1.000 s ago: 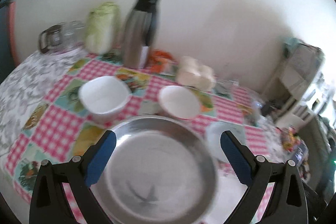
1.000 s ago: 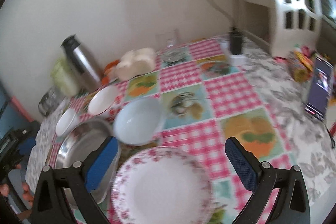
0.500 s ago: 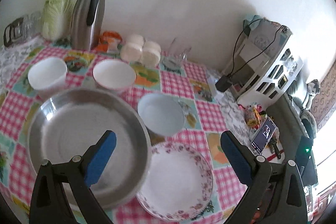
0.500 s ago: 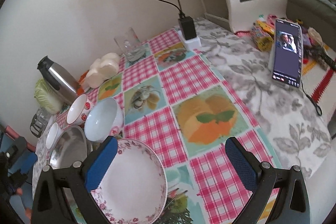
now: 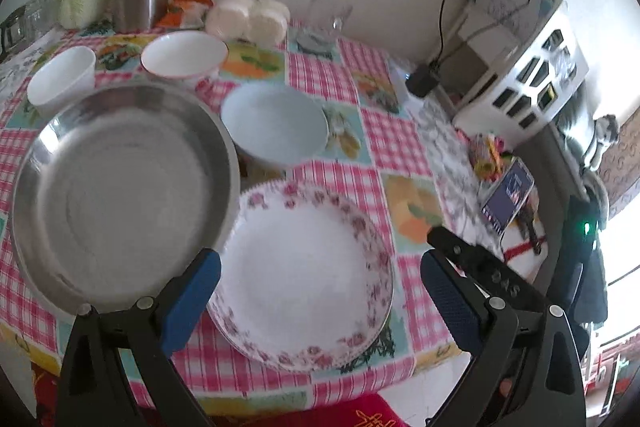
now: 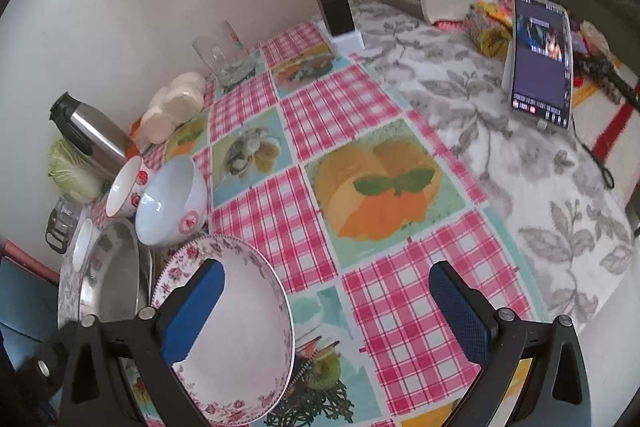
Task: Organize plates and bowls
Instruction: 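Move both grippers to the rim of the floral-rim white plate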
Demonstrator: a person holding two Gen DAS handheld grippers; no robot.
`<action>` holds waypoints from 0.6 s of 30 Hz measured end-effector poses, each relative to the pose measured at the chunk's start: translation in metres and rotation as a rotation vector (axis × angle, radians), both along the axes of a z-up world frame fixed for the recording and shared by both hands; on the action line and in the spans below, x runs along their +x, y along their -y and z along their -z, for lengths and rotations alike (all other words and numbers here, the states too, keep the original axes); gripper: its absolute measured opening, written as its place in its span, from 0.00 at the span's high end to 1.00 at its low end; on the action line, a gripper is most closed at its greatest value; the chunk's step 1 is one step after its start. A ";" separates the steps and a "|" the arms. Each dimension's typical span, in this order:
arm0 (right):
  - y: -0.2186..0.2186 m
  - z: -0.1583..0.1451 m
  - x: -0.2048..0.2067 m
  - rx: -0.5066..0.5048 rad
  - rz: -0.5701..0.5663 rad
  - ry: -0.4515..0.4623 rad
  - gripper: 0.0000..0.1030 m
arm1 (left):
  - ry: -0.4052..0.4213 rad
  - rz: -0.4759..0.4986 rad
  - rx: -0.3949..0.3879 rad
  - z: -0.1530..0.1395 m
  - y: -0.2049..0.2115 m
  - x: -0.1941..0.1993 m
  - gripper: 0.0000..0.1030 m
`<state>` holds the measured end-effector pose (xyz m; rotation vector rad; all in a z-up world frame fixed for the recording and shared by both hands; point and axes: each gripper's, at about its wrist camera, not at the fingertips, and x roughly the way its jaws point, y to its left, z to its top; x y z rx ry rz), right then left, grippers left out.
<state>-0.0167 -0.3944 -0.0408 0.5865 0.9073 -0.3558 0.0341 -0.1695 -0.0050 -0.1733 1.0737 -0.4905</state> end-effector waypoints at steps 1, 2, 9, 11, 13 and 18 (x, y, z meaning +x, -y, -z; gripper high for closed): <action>0.000 0.003 0.000 0.009 0.001 -0.007 0.00 | -0.021 0.000 0.001 0.004 0.002 -0.003 0.03; 0.001 0.004 0.001 0.016 0.001 -0.011 0.00 | -0.036 0.002 -0.005 0.006 0.003 -0.004 0.03; -0.005 0.015 0.007 0.030 -0.027 -0.036 0.07 | -0.142 -0.035 -0.011 0.032 0.004 -0.008 0.03; -0.007 0.019 0.009 0.039 -0.040 -0.047 0.11 | -0.168 -0.062 0.001 0.041 0.001 -0.005 0.03; -0.010 0.024 0.013 0.051 -0.057 -0.058 0.12 | -0.186 -0.087 0.006 0.047 -0.004 -0.003 0.03; -0.018 0.031 0.018 0.049 -0.089 -0.079 0.13 | -0.233 -0.153 0.024 0.061 -0.014 0.002 0.04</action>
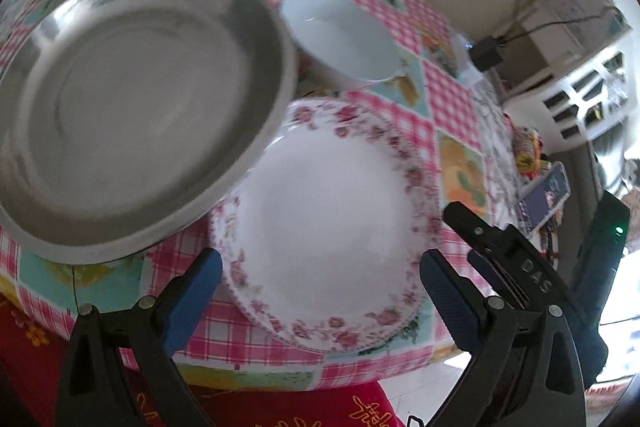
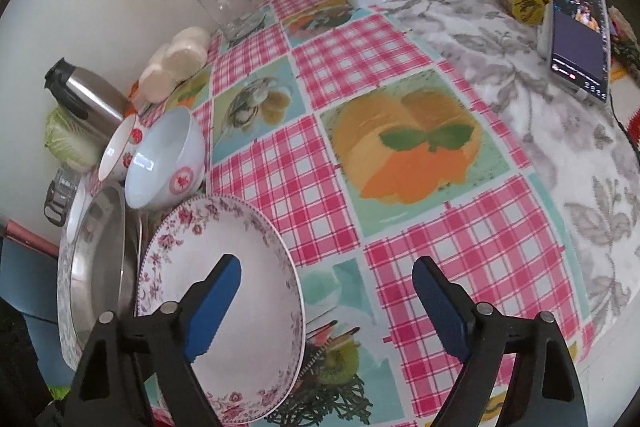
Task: Organize plates and bowls
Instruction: 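Move both grippers to the rim of the floral-rim white plate, then close the left gripper on the plate rim while the right gripper closes on it too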
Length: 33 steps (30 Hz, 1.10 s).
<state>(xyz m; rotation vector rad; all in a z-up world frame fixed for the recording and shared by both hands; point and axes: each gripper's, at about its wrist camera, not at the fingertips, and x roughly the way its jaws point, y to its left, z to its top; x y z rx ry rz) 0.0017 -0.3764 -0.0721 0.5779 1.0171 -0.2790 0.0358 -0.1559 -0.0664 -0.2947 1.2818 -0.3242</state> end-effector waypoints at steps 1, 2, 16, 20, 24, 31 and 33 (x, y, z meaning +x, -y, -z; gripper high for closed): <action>-0.001 0.001 0.001 0.001 -0.007 -0.004 0.13 | -0.005 -0.012 0.004 0.002 -0.002 0.001 0.04; -0.003 0.003 0.003 0.001 -0.015 -0.008 0.13 | -0.016 -0.020 0.000 0.004 -0.004 0.001 0.04; -0.014 0.018 0.014 0.027 -0.059 -0.028 0.32 | -0.076 -0.110 0.016 0.023 -0.020 0.004 0.17; -0.018 0.019 0.016 0.039 -0.081 -0.019 0.33 | -0.071 -0.129 0.012 0.026 -0.021 0.004 0.17; -0.020 0.020 0.019 0.042 -0.093 -0.016 0.47 | -0.057 -0.138 0.017 0.024 -0.023 0.003 0.19; -0.017 0.024 0.017 0.068 -0.088 -0.026 0.86 | -0.040 -0.153 0.024 0.023 -0.027 0.005 0.54; -0.014 0.023 0.013 0.079 -0.081 -0.022 0.88 | -0.047 -0.153 0.015 0.025 -0.027 0.006 0.63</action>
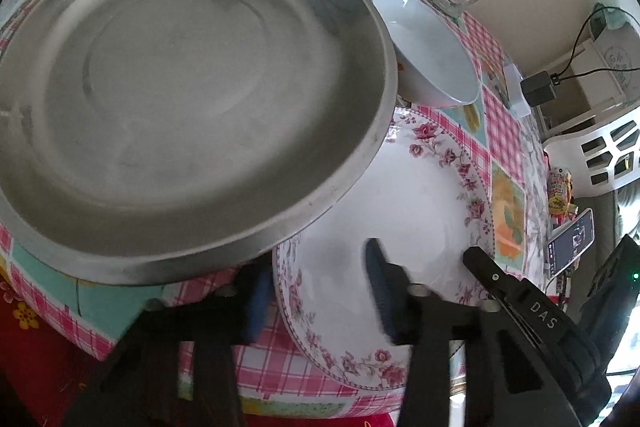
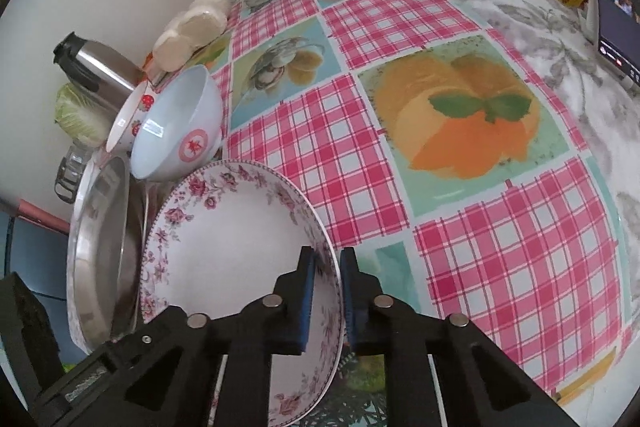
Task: Organize plates and bowls
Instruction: 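Close the left gripper on the plate rim while the right gripper closes on it too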
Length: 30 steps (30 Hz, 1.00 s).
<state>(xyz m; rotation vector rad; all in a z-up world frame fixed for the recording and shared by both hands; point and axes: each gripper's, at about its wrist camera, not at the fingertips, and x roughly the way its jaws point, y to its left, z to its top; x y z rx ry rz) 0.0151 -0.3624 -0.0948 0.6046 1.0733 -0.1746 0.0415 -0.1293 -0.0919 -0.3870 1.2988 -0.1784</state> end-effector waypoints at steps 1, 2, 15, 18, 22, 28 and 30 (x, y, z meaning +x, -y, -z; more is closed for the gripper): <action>0.001 -0.001 -0.001 -0.003 0.002 -0.003 0.88 | 0.002 0.001 -0.005 0.000 0.000 0.000 0.66; 0.003 -0.001 -0.003 -0.011 0.005 -0.007 0.87 | -0.002 0.005 -0.014 0.001 0.001 0.001 0.69; 0.054 0.002 -0.027 0.053 0.155 0.014 0.86 | 0.006 0.151 -0.043 0.003 0.033 -0.007 0.88; 0.057 0.003 -0.028 0.062 0.157 0.019 0.87 | 0.009 0.140 -0.063 0.005 0.036 -0.001 0.88; 0.059 0.003 -0.031 0.074 0.165 0.024 0.87 | 0.008 0.130 -0.090 0.009 0.035 0.002 0.88; 0.056 0.004 -0.031 0.073 0.162 0.038 0.87 | 0.030 0.133 -0.088 0.009 0.034 0.002 0.87; 0.056 0.004 -0.030 0.071 0.160 0.042 0.87 | 0.032 0.137 -0.087 0.010 0.035 0.004 0.87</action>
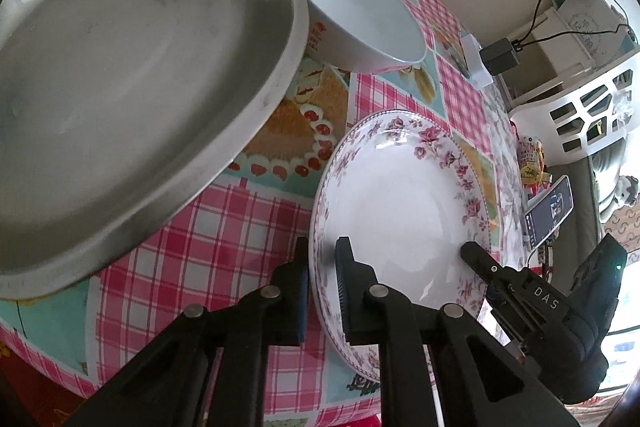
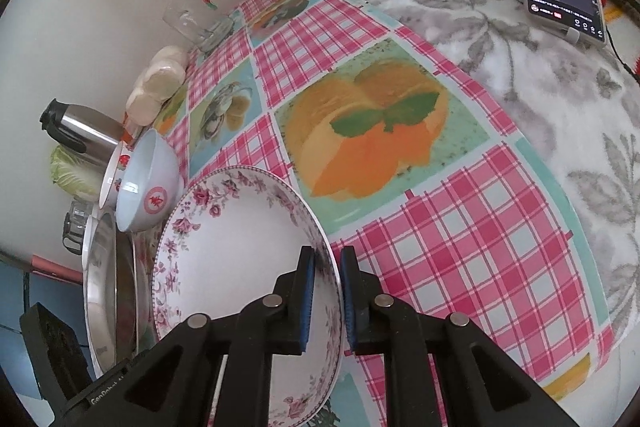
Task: Organize plates and bowls
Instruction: 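Close the left gripper on the plate rim while the right gripper closes on it too, then lift and tilt the floral-rim plate up with both grippers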
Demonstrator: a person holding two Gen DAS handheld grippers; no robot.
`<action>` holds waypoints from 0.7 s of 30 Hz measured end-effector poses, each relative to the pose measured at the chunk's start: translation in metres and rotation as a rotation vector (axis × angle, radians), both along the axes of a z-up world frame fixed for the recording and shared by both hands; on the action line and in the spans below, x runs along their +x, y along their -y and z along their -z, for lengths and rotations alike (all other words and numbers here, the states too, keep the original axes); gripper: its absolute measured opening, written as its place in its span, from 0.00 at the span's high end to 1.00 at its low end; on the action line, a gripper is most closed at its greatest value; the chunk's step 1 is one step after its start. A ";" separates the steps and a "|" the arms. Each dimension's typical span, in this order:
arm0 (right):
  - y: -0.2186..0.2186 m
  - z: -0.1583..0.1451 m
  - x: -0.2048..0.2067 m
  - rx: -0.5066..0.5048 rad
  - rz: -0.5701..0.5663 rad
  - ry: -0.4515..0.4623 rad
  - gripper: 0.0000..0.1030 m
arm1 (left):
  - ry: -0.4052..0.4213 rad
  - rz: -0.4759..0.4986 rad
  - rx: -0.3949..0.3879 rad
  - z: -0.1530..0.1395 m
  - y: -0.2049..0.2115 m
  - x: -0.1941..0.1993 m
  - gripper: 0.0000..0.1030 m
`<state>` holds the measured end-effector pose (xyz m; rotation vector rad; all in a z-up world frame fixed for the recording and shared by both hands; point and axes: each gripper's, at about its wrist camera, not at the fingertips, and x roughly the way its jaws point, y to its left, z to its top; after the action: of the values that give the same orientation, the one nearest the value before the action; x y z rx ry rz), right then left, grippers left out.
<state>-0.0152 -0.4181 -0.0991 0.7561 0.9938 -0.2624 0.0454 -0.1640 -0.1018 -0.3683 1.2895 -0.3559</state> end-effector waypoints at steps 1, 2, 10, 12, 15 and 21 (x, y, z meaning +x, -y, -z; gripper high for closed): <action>-0.001 0.000 0.001 -0.001 0.001 0.001 0.87 | 0.002 0.001 0.000 0.000 0.001 0.001 0.87; -0.002 0.001 0.002 -0.005 0.001 0.002 0.86 | 0.005 0.004 0.003 0.000 0.001 0.001 0.87; 0.000 -0.004 0.001 -0.022 -0.009 -0.012 0.87 | 0.020 0.037 0.021 -0.002 0.006 -0.001 0.87; 0.002 -0.008 -0.001 -0.027 -0.005 -0.004 0.87 | 0.025 0.048 0.014 -0.004 0.008 -0.001 0.88; 0.000 -0.016 -0.002 -0.057 -0.008 0.010 0.87 | 0.061 0.069 0.017 -0.012 0.011 -0.002 0.88; 0.000 -0.024 -0.003 -0.077 -0.006 0.022 0.87 | 0.097 0.088 0.001 -0.022 0.013 0.000 0.87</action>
<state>-0.0186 -0.4176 -0.0752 0.6845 0.9596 -0.2851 0.0449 -0.1770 -0.0797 -0.2901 1.2134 -0.4423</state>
